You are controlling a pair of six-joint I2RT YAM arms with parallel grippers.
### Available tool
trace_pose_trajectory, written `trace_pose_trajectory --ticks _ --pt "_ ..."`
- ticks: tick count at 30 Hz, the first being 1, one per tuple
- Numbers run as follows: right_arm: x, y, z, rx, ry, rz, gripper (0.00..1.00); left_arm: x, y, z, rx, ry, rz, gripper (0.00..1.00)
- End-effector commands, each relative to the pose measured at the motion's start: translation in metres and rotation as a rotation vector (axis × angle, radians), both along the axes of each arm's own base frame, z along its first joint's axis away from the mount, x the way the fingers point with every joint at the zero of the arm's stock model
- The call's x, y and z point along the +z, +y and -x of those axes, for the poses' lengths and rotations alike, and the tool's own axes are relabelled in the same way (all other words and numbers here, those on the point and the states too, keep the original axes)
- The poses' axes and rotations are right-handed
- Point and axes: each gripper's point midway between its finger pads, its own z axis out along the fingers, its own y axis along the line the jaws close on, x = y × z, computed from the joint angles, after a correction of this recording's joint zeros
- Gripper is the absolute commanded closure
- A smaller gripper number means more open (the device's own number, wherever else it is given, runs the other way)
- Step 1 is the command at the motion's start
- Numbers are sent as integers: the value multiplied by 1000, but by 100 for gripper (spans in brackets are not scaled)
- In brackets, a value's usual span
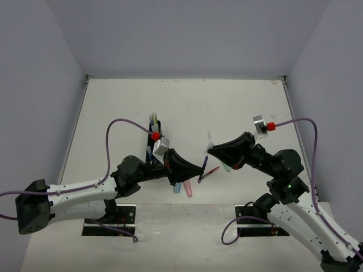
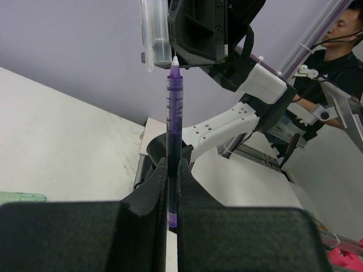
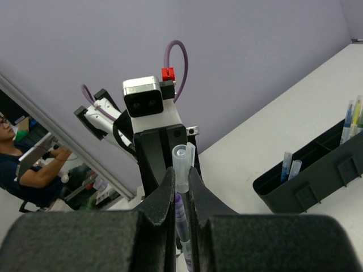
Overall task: Sort the stationery into containers
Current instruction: Close the pen cap on the pen.
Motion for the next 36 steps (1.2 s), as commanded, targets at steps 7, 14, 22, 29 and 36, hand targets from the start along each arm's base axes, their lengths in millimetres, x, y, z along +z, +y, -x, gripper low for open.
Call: trace_pose_trajectory --ticks 7,14,22,29,36 --pt "6 0 9 28 -44 28 100 18 -3 -7 37 -39 19 100" --pt "27 -14 -3 -102 -71 29 100 7 -4 -4 20 -32 -9 100" --pt "35 -16 -1 -100 -97 47 100 3 0 -6 38 -27 -14 100" --pt "24 -10 2 -57 -87 73 100 16 3 -8 60 -44 1 100" --pt "19 -6 4 -24 -82 88 100 17 2 -10 66 -46 -1 100"
